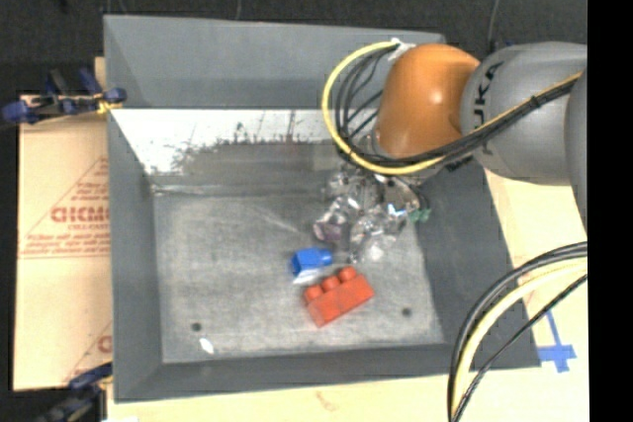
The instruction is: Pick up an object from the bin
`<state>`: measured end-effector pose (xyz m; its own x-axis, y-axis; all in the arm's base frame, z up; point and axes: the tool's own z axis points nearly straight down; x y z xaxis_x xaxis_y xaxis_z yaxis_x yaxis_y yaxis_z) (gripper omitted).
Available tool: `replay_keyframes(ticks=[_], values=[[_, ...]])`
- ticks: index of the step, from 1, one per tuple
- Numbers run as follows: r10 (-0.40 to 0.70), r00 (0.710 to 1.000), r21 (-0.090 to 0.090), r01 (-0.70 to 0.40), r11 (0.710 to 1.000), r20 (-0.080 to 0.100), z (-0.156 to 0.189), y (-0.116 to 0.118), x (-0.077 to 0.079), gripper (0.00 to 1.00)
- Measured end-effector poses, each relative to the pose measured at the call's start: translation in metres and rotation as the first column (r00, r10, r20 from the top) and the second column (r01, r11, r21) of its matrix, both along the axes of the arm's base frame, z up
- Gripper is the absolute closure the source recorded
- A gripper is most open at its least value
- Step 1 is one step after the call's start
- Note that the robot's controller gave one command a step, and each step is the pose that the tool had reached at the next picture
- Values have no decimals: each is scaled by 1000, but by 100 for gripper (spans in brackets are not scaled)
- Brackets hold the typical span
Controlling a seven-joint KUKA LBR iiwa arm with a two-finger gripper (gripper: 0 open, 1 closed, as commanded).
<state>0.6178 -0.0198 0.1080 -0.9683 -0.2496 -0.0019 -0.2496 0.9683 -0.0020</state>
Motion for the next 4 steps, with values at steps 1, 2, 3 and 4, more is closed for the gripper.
replay_keyframes(ticks=[1,2,3,4], values=[[211,977,1,-211,977,6,-34,-7,8,0],[205,979,3,-205,979,7,-31,-6,10,0],[204,979,2,-204,979,8,-30,-7,11,100],[197,980,-1,-197,980,7,13,-8,14,100]])
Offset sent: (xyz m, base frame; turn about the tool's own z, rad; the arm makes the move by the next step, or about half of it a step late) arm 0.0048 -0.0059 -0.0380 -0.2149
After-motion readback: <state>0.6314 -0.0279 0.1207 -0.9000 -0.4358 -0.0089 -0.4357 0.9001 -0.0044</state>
